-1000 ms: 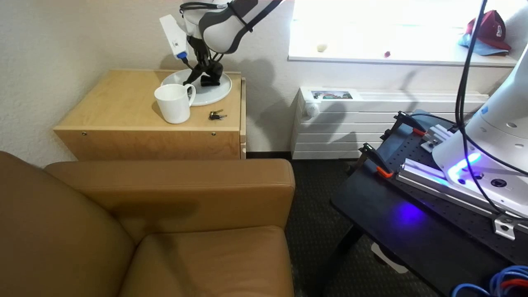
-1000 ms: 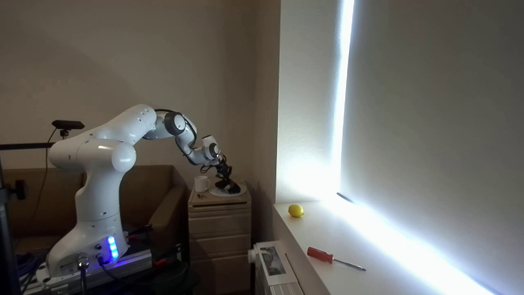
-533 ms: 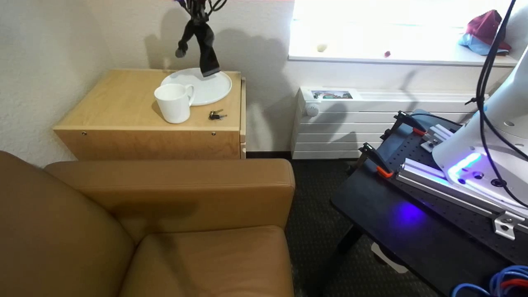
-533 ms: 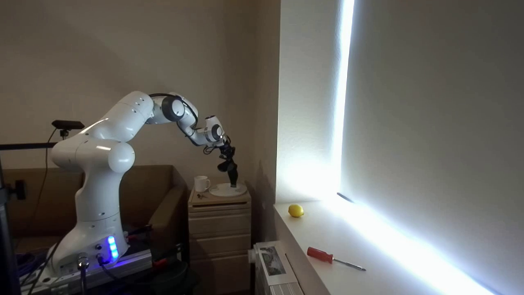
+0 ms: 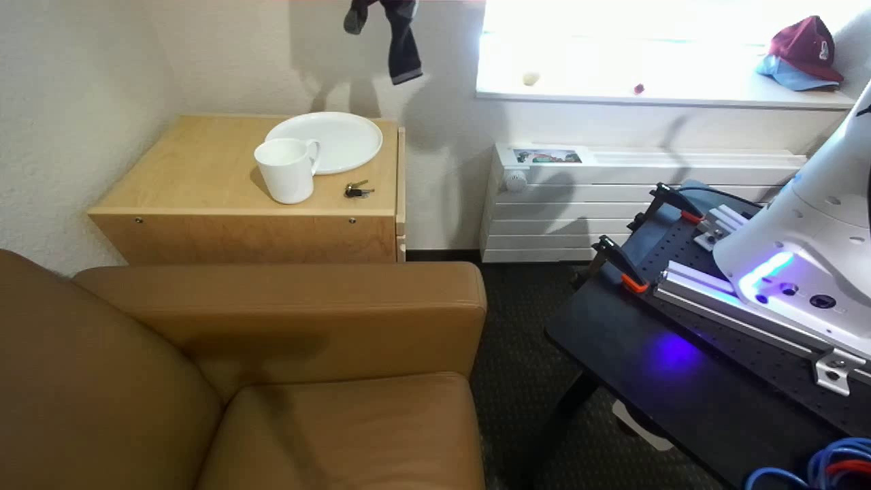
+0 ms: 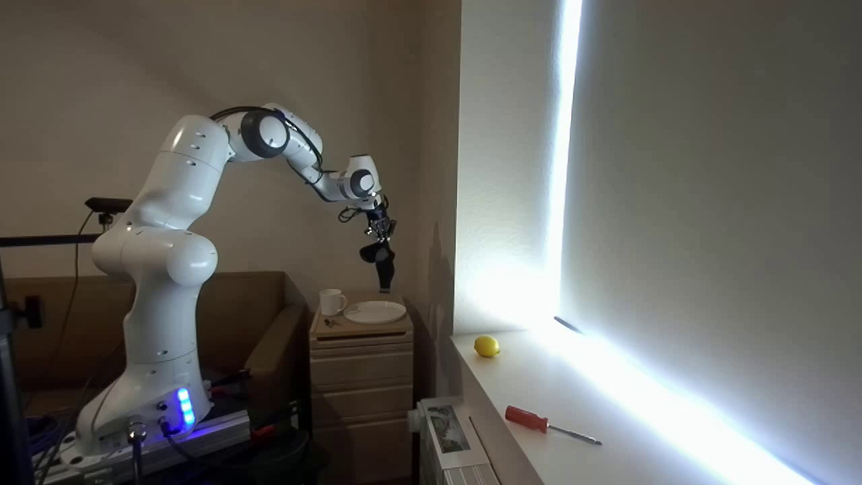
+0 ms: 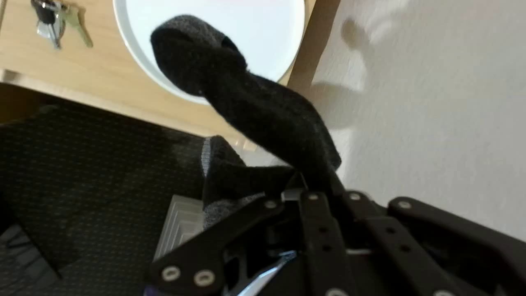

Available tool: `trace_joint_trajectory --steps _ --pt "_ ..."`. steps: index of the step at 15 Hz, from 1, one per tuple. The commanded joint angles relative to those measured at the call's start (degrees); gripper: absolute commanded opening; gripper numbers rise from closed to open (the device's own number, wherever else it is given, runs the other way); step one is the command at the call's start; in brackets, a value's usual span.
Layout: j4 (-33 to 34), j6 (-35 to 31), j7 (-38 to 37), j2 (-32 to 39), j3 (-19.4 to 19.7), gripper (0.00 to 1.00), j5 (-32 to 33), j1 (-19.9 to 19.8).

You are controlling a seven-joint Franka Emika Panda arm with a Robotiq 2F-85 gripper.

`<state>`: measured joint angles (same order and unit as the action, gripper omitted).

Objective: Take the sock on the plate and put it near the window

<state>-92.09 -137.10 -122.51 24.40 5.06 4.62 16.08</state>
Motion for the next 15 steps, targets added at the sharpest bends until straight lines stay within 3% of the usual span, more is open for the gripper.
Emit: trace_joint_trajectory --steps 1,7,9,11,12,15 --pt "-12.3 5.8 -5.0 -10.4 2.1 0.01 2.9 -2.8" --pt "-24.0 14.6 -10.9 -19.8 5.1 0.01 6.4 -12.3" --pt "-25.4 15.8 -12.1 -20.6 6.9 0.01 7.8 -16.4" --pt "-24.9 13.4 -10.9 -20.1 9.1 0.01 5.1 -21.3" --pt "-23.5 14.7 -10.8 -18.8 6.8 0.05 6.8 -19.4" --pt "-23.5 14.4 -10.4 -18.9 8.7 0.05 6.2 -22.8"
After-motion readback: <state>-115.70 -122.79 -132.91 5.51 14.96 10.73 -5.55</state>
